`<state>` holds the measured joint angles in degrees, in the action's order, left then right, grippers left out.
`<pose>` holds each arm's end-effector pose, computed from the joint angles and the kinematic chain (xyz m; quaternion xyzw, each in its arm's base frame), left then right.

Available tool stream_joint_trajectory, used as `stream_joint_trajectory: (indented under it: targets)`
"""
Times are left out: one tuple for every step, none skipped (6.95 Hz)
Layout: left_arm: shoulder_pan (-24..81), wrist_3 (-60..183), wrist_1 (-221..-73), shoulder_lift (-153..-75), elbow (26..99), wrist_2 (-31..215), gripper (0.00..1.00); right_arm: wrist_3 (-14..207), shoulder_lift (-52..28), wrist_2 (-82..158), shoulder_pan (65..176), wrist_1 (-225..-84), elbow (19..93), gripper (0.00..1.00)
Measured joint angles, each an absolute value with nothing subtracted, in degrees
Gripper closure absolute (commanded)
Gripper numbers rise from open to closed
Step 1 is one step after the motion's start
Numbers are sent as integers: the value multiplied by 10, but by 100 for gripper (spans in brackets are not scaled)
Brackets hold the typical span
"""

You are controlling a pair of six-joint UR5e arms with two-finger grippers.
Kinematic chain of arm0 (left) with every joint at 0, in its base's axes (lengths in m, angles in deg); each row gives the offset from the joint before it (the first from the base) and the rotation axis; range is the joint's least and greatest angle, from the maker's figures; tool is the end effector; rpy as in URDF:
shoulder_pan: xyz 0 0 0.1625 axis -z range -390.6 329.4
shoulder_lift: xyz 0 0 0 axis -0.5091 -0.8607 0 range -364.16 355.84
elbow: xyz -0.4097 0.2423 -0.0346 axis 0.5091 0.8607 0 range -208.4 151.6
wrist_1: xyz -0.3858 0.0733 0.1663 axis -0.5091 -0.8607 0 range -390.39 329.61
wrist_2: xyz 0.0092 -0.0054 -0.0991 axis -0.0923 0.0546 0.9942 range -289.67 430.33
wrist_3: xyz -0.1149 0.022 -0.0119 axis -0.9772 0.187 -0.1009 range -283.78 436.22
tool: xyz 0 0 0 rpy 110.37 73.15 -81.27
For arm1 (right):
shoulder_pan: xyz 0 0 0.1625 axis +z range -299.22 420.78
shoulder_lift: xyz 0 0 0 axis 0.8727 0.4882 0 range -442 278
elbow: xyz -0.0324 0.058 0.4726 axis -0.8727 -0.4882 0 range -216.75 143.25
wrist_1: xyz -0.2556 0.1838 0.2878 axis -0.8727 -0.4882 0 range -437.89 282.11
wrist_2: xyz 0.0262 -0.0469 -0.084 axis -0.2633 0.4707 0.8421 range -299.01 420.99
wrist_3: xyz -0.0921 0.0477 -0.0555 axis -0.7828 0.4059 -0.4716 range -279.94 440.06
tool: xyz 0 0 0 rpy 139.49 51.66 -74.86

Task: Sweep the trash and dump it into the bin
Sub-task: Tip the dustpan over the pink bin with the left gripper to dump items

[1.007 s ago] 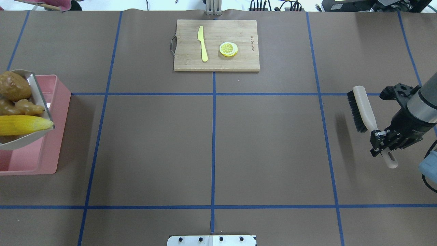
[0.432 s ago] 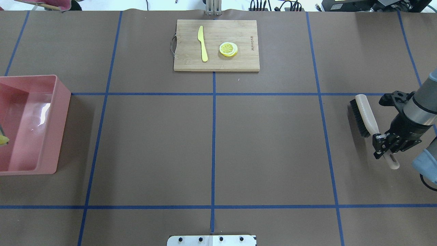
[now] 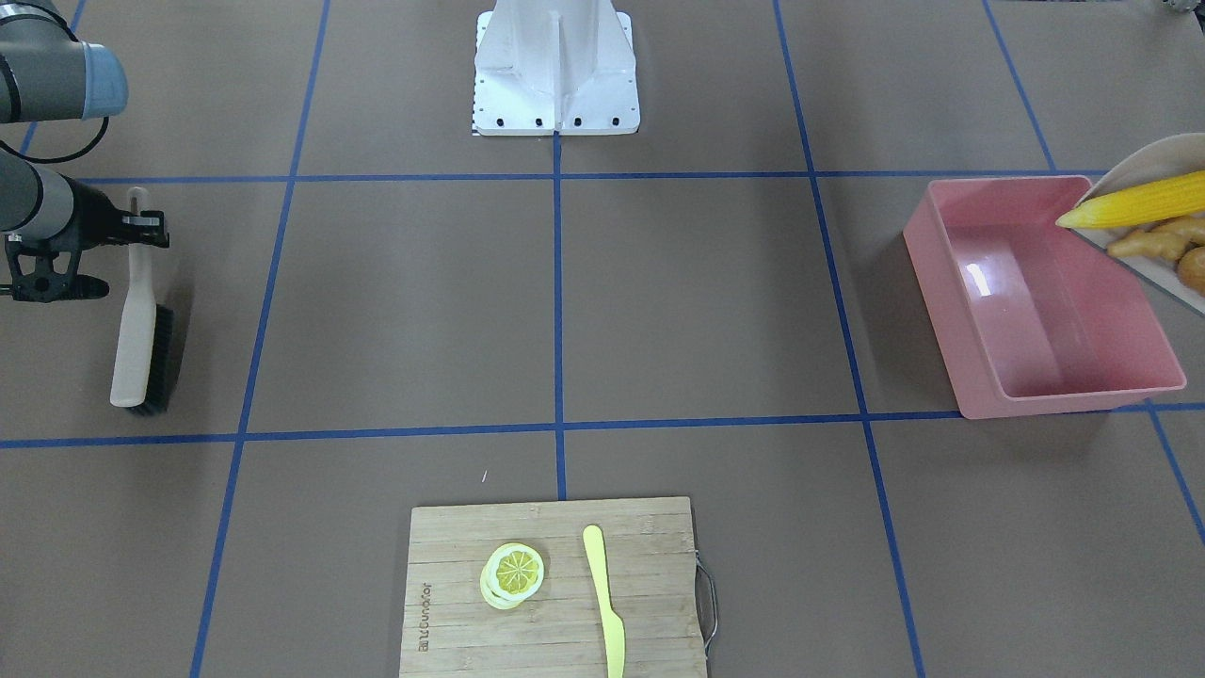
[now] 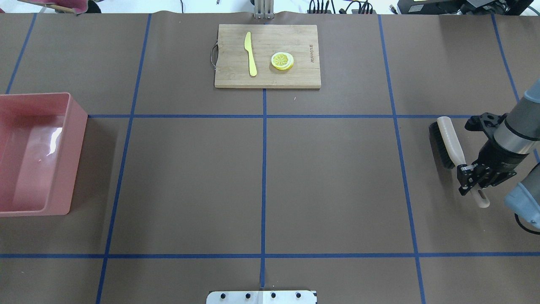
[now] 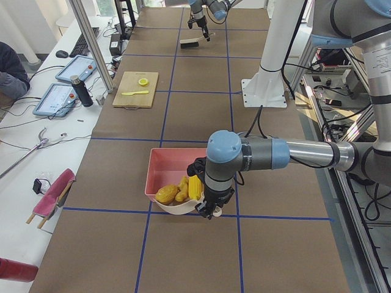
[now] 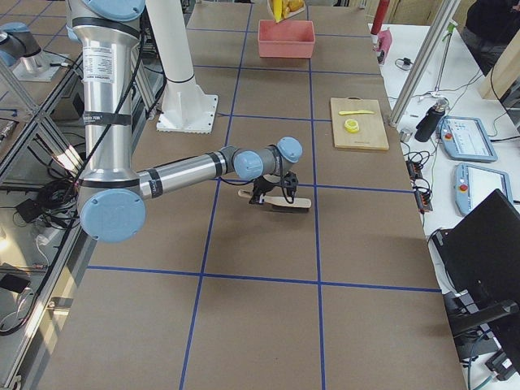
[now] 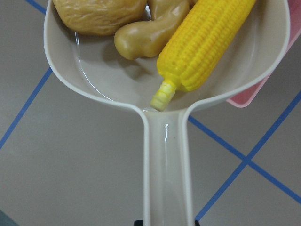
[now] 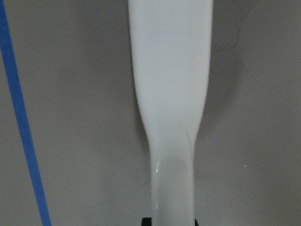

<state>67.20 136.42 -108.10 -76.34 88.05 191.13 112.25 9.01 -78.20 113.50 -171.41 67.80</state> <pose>-0.1196 -0.3344 0.6632 0.1228 0.2373 0.4177 0.8684 -0.2658 -0.4224 0.6033 -0.1709 -0.3860 -0.0765 0.9033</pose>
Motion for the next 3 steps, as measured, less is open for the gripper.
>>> stream_joint_trajectory:
  targets:
    - [653,1365,-1039,-779,904,1865,100,1125,84,-782,1130,-1714,672,91]
    - [619,1365,-1009,-786,936,1835,100,1127,80,-784,1125,-1714,667,42]
    - [583,1366,-992,-787,971,1824,100,1128,78,-785,1122,-1714,665,35]
